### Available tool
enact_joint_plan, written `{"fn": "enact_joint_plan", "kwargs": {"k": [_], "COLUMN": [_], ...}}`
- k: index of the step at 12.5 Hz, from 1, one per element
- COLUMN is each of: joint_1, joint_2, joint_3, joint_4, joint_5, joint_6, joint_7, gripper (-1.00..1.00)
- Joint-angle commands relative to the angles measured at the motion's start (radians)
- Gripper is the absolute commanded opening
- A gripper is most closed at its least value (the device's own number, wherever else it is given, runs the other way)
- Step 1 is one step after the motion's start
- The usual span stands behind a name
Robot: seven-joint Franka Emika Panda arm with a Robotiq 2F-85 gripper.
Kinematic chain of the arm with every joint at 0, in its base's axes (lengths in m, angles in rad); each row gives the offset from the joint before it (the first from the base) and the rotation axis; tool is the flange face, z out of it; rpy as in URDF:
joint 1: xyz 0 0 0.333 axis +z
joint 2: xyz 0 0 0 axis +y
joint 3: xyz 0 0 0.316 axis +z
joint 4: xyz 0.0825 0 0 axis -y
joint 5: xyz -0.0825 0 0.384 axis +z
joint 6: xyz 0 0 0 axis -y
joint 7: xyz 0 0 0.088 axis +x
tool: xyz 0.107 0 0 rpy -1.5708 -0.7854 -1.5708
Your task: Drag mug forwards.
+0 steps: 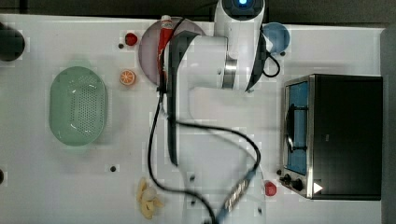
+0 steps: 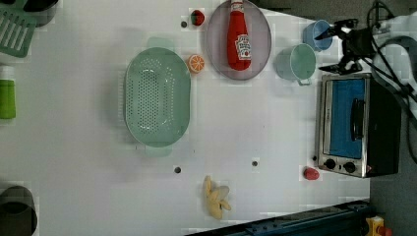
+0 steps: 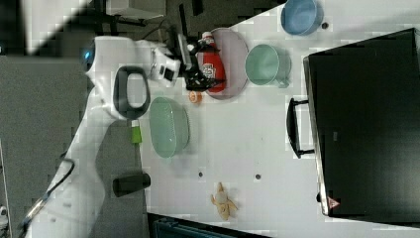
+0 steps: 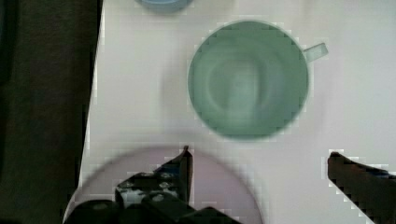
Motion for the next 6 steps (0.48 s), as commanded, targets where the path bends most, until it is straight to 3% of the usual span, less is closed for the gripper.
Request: {"fn": "enact_joint_plan", "kwargs": {"k": [1, 6], "joint_1": [0.026, 0.053], "joint_2": [-0.158, -0.442], "joint_3": [0.007, 0.008], "joint_4": [-0.169, -0.378], "joint_5": [0.01, 0.01], "joint_6": [-0.001, -0.005], "joint_7": [-0.195, -0.392], "gripper": [1.0, 1.0]}}
